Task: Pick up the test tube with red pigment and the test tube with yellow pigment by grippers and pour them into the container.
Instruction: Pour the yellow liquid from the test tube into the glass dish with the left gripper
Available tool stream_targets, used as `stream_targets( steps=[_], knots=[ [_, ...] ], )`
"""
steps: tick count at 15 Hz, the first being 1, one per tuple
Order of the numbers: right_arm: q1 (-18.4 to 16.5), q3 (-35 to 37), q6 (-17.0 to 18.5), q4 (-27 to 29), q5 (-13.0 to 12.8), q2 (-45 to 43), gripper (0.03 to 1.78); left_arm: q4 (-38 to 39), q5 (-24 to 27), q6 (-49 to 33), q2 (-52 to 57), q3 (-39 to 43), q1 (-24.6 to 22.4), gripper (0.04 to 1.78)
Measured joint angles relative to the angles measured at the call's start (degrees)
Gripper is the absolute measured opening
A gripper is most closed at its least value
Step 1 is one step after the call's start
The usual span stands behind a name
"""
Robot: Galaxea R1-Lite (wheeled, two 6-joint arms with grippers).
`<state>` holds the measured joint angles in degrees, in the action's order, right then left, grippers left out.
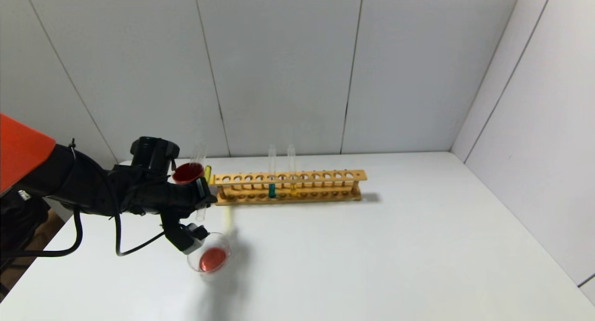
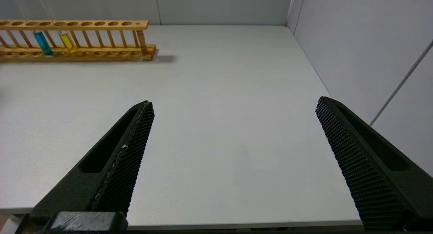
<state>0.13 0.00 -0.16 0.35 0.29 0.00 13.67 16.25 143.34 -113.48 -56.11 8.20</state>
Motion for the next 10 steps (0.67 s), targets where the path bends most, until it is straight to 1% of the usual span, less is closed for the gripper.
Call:
stream_targets(
  steps=[4,10],
  knots=[
    [0.0,0.0,0.0,0.0,0.0,0.0,1.75,1.4,0.0,0.6,-0.2,0.0,1.0,0.34],
    [0.0,0.0,0.0,0.0,0.0,0.0,1.75,1.7,-0.2,3.1,0.1,0.1,1.2,0.34]
  ],
)
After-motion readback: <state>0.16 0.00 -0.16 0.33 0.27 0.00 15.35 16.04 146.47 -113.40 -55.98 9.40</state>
